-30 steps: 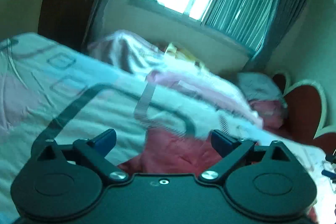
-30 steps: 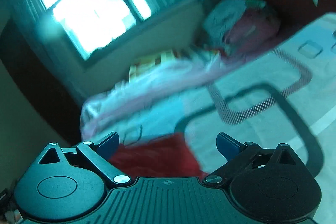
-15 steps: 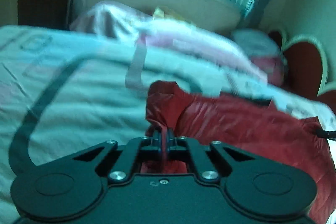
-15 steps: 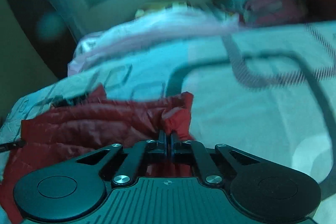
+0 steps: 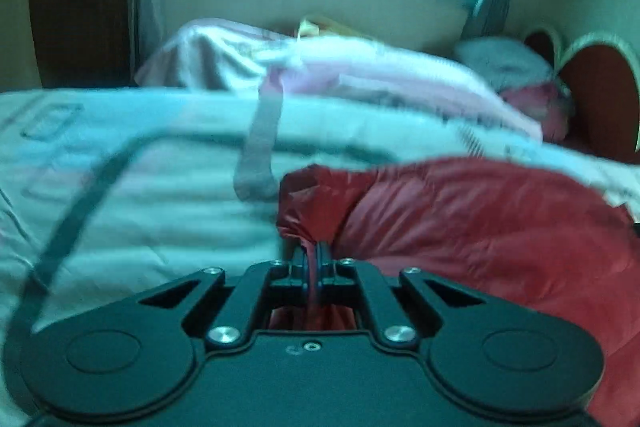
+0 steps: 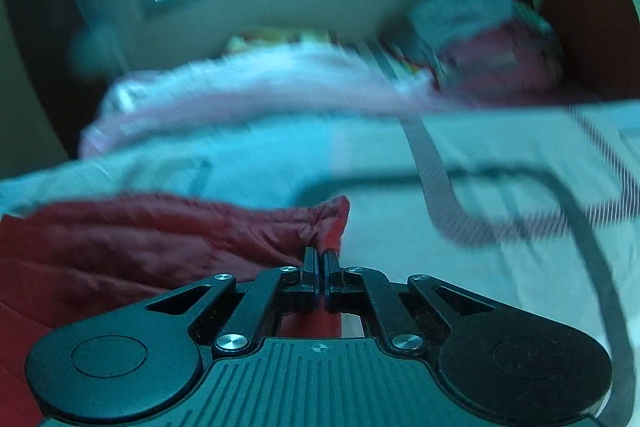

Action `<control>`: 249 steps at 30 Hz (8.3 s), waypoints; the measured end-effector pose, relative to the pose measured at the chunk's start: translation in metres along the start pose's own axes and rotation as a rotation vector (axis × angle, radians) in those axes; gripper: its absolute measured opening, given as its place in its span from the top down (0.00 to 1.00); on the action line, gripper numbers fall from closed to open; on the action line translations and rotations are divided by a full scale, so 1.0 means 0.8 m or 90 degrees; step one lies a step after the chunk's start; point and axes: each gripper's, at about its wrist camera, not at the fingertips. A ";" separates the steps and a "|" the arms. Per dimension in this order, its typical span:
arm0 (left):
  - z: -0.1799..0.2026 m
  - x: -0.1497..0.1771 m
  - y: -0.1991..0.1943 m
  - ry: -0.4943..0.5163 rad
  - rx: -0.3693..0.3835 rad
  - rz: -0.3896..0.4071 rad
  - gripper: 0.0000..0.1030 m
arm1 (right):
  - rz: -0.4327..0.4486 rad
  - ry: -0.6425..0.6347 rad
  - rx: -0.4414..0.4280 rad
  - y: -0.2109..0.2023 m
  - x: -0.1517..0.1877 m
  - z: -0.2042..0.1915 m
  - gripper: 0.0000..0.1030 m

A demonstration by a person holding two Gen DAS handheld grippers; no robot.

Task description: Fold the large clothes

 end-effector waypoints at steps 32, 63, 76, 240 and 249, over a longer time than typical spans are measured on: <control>0.094 0.055 -0.125 0.097 -0.011 0.078 0.34 | 0.057 -0.110 -0.020 -0.125 0.073 -0.086 0.37; -0.021 0.186 -0.206 -0.378 0.063 0.018 0.41 | 0.039 0.382 -0.162 -0.237 0.231 0.018 0.24; -0.041 0.170 -0.175 -0.466 0.112 0.015 0.47 | 0.027 0.454 -0.190 -0.198 0.222 0.028 0.24; 0.453 0.266 -0.296 0.082 0.342 -0.146 0.28 | 0.058 0.320 -0.156 -0.452 0.327 0.170 0.20; 0.379 0.230 -0.368 -0.017 0.356 -0.050 0.54 | 0.086 0.279 -0.231 -0.444 0.289 0.161 0.33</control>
Point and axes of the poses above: each gripper's, at about its wrist camera, not at the fingertips, and y roughly the way its jaws point, z to its right, x to its underside, and after that the axes turned 2 degrees about -z, right-handed
